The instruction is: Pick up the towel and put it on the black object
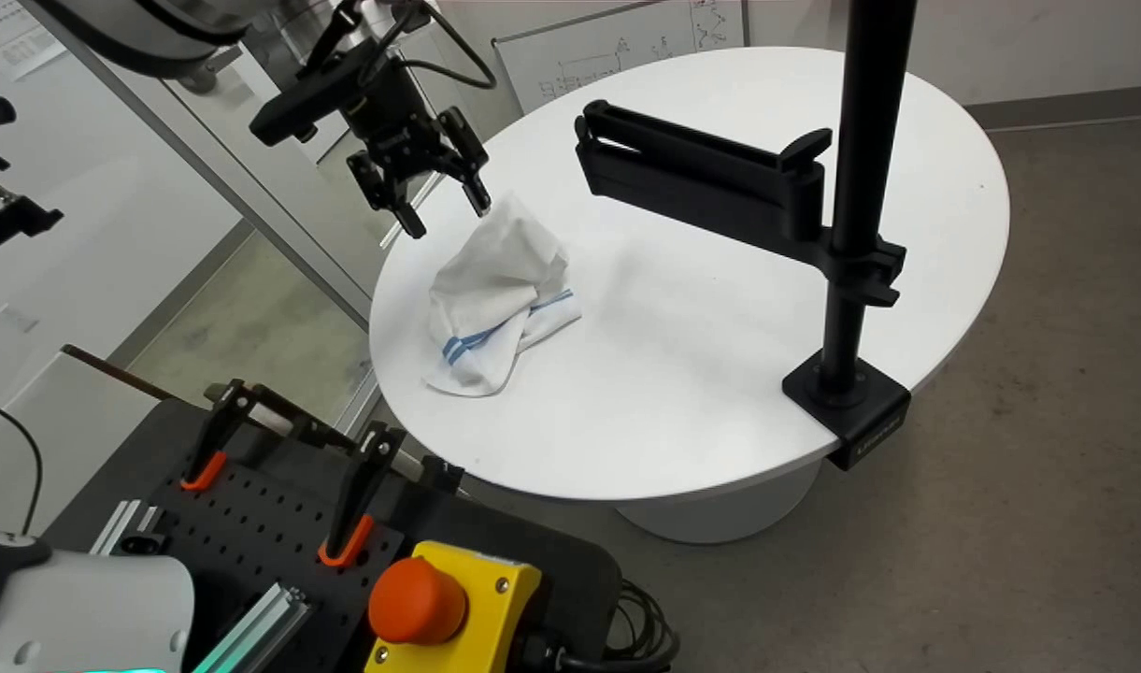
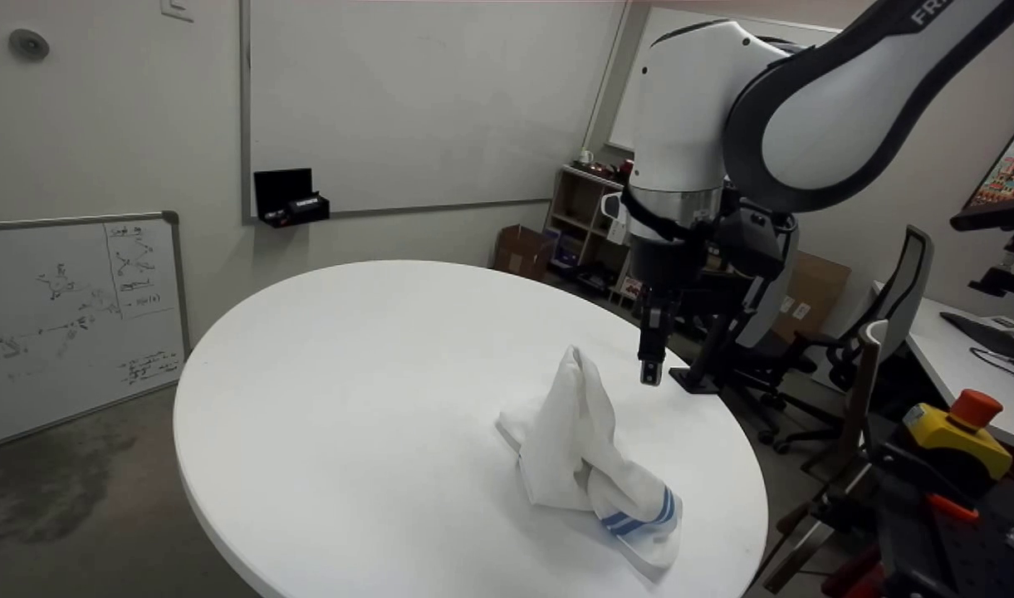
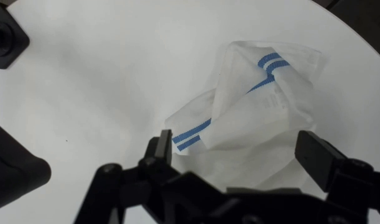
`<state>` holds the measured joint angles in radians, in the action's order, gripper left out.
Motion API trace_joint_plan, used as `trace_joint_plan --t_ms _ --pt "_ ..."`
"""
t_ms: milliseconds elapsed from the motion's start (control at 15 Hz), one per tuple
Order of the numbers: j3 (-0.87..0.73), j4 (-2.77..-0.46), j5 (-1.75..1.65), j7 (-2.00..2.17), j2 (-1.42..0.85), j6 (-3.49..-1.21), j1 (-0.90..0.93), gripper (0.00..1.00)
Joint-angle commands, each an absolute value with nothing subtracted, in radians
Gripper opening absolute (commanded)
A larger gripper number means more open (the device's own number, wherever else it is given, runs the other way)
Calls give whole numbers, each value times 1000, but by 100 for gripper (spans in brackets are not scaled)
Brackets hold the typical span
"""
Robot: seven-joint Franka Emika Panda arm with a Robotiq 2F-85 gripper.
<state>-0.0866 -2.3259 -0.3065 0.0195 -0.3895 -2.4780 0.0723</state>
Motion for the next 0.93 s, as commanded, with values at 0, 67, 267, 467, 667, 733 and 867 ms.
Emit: trace_joint_plan --t_ms 0,67,267,467,667,733,867 --pt "-79 -2324 -310 22 -388 -2472 64 100" --pt "-79 -2324 -310 22 -388 -2470 63 100" --pt "-80 -2321 -311 29 -392 -2475 64 100" --pt "-61 -2314 -293 32 -401 -2530 69 100" --pt "-46 -2315 -274 45 -400 -2636 71 100" --pt "-41 -2315 -262 52 -404 -2668 72 100" --pt "-35 -2308 -230 61 -414 -2682 72 100"
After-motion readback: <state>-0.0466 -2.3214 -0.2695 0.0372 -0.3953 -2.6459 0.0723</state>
